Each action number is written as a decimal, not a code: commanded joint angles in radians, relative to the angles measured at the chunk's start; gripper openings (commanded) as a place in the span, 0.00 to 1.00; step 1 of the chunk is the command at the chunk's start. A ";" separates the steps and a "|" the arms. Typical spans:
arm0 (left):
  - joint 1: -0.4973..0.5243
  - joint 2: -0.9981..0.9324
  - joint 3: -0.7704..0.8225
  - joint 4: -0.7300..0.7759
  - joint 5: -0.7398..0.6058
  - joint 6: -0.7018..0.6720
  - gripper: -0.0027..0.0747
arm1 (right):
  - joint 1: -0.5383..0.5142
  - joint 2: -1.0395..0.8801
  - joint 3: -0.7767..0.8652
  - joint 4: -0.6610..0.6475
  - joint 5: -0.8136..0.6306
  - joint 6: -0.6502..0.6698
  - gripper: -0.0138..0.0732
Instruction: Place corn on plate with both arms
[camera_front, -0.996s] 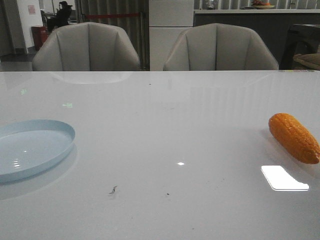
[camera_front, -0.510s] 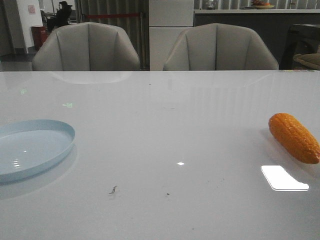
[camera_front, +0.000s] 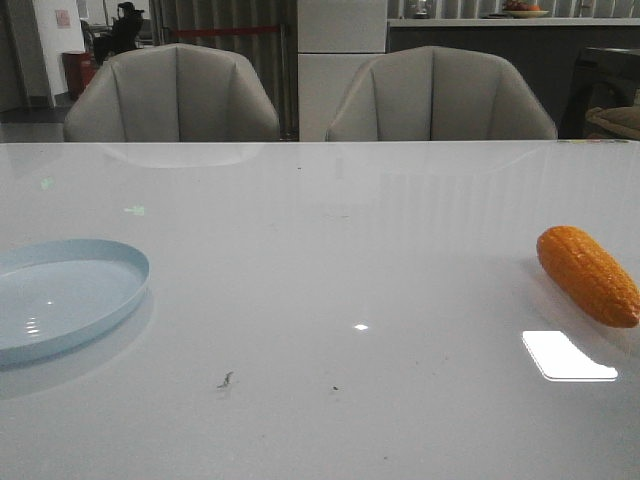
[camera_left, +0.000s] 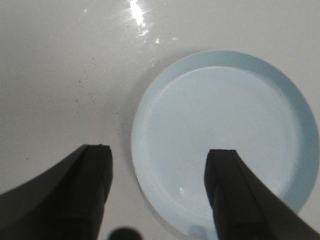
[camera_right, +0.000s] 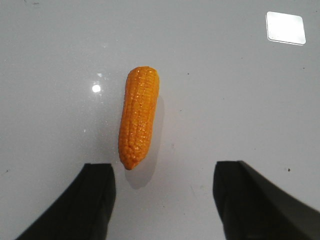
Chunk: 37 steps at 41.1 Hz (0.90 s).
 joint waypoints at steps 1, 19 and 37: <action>0.026 0.048 -0.064 -0.003 0.004 -0.063 0.62 | 0.000 -0.006 -0.034 0.007 -0.039 0.004 0.77; 0.042 0.269 -0.068 -0.048 0.006 -0.074 0.59 | 0.000 -0.006 -0.034 0.007 -0.029 0.004 0.77; 0.042 0.327 -0.068 -0.048 0.007 -0.074 0.52 | 0.000 -0.006 -0.034 0.007 -0.031 0.004 0.77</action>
